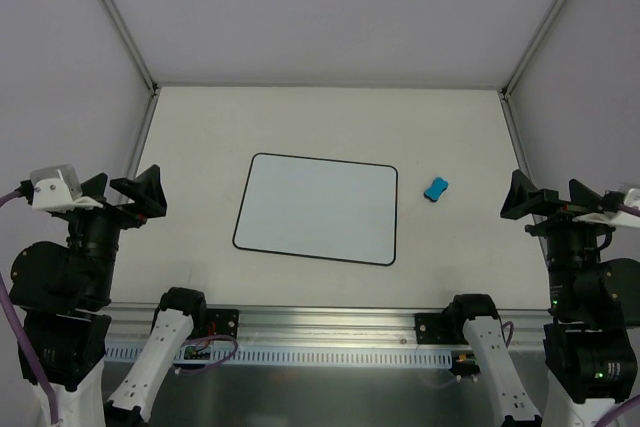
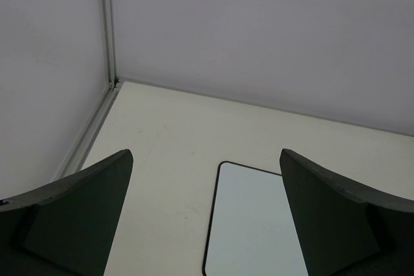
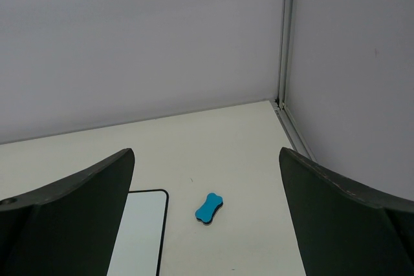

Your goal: Erase the whiteboard

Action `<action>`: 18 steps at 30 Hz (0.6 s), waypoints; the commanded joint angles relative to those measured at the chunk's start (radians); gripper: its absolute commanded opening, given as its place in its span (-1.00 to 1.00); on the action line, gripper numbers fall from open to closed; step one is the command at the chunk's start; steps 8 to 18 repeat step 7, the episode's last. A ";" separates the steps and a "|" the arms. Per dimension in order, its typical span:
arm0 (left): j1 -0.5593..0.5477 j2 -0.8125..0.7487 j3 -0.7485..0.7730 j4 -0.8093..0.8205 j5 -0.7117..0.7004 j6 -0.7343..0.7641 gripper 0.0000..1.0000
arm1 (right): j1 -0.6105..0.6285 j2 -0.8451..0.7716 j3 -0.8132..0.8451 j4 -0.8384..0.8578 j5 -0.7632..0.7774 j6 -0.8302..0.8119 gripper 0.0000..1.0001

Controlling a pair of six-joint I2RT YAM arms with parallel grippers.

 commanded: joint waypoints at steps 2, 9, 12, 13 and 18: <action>-0.003 0.001 -0.009 0.001 -0.026 0.015 0.97 | -0.003 0.010 0.004 0.016 -0.017 -0.020 0.99; -0.003 0.005 -0.015 0.001 -0.027 0.009 0.97 | -0.003 0.012 0.001 0.016 -0.008 -0.026 0.98; -0.003 0.005 -0.015 0.001 -0.027 0.009 0.97 | -0.003 0.012 0.001 0.016 -0.008 -0.026 0.98; -0.003 0.005 -0.015 0.001 -0.027 0.009 0.97 | -0.003 0.012 0.001 0.016 -0.008 -0.026 0.98; -0.003 0.005 -0.015 0.001 -0.027 0.009 0.97 | -0.003 0.012 0.001 0.016 -0.008 -0.026 0.98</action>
